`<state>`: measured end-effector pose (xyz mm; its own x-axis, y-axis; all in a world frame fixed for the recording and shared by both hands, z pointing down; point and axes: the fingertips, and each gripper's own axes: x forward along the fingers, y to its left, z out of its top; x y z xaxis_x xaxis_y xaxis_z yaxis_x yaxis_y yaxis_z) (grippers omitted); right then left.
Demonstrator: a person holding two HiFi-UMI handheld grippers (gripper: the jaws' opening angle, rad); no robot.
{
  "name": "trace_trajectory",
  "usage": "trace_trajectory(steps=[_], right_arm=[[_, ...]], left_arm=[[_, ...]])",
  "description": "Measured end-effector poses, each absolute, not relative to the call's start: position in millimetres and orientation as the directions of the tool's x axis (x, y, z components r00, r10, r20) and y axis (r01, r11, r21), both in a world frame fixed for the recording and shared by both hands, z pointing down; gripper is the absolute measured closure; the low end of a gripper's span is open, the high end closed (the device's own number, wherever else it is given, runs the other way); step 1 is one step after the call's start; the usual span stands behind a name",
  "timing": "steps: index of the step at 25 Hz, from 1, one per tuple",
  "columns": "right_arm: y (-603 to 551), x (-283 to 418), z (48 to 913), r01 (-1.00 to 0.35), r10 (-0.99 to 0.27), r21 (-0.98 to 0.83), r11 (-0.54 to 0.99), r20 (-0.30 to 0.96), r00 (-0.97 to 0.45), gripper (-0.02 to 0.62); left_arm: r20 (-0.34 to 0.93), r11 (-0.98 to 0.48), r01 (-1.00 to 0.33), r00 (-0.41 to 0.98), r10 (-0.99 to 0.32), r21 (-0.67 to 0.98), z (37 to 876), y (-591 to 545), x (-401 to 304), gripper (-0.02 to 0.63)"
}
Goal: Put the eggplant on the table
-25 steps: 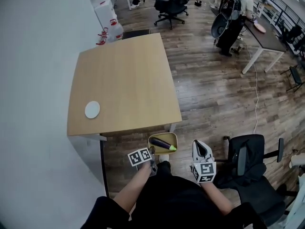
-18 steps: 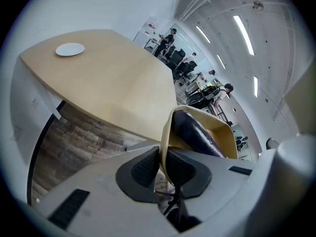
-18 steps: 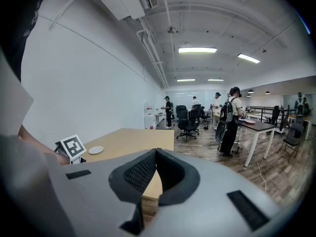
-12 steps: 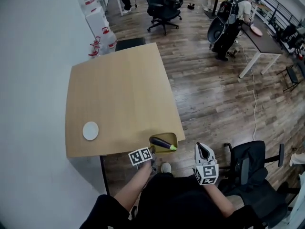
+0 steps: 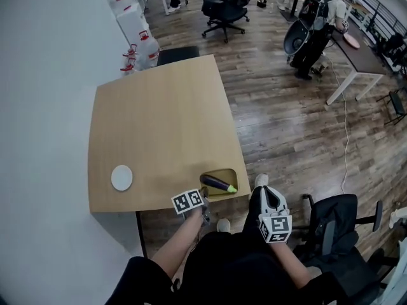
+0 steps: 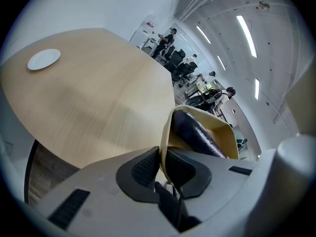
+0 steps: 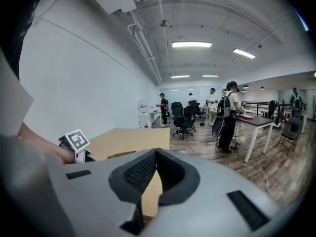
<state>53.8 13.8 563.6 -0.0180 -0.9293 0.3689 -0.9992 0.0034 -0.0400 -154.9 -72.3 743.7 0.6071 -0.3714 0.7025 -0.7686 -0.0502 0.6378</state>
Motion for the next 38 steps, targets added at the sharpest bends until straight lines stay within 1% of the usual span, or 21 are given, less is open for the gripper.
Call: trace_trajectory(steps=[7, 13, 23, 31, 38], right_arm=[[-74, 90, 580, -0.995, -0.935, -0.081, 0.064, 0.343, -0.088, 0.535], [-171, 106, 578, -0.976, -0.915, -0.105, 0.19, 0.341, -0.215, 0.535], [-290, 140, 586, -0.938, -0.868, -0.149, 0.313, 0.356, -0.346, 0.535], [-346, 163, 607, -0.908, -0.817, -0.182, 0.377, 0.398, -0.418, 0.535], [-393, 180, 628, -0.89, -0.785, -0.199, 0.41, 0.42, -0.455, 0.535]], left_arm=[[0.724, -0.004, -0.804, 0.537, -0.433, 0.594, 748, -145, -143, 0.574], [0.736, 0.076, -0.809, 0.486, -0.471, 0.583, 742, -217, -114, 0.574], [0.787, 0.161, -0.843, 0.387, -0.481, 0.513, 753, -318, -70, 0.574], [0.815, 0.182, -0.866, 0.34, -0.469, 0.465, 759, -384, -47, 0.575], [0.838, 0.261, -0.854, 0.303, -0.454, 0.45, 788, -430, -40, 0.575]])
